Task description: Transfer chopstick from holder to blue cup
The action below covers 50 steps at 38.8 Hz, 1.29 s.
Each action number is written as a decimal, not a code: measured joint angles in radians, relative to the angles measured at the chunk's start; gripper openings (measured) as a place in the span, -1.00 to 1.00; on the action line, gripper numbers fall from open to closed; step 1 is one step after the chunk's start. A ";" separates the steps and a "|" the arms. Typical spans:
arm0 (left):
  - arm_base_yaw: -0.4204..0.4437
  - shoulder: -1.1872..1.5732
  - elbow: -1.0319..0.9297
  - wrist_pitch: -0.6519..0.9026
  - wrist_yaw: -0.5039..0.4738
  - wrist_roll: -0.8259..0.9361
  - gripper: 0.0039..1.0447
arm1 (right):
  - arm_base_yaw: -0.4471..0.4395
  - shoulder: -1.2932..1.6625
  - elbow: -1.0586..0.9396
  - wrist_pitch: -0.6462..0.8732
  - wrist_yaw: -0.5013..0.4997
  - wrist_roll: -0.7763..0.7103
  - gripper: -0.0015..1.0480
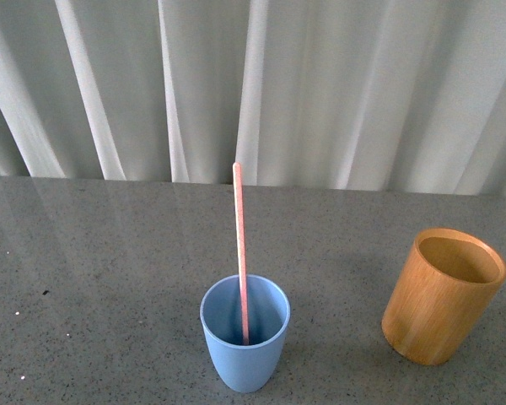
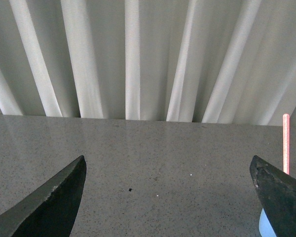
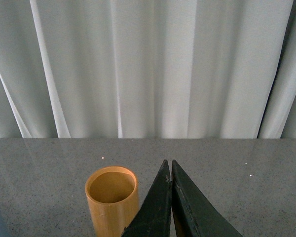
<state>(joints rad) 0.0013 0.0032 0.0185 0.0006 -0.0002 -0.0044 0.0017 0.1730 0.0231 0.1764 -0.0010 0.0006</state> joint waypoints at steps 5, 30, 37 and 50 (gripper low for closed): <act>0.000 0.000 0.000 0.000 0.000 0.000 0.87 | 0.000 -0.159 0.000 -0.170 0.002 0.000 -0.98; 0.000 -0.001 0.000 0.000 0.000 0.000 0.87 | 0.000 -0.169 0.000 -0.175 0.002 0.000 0.30; 0.000 -0.001 0.000 0.000 0.000 0.000 0.87 | 0.000 -0.169 0.000 -0.175 0.002 0.000 0.80; 0.000 -0.001 0.000 0.000 0.000 0.000 0.87 | 0.000 -0.169 0.000 -0.175 0.002 0.000 0.81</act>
<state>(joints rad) 0.0013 0.0021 0.0185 0.0006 -0.0002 -0.0044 0.0017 0.0044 0.0231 0.0017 0.0010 0.0006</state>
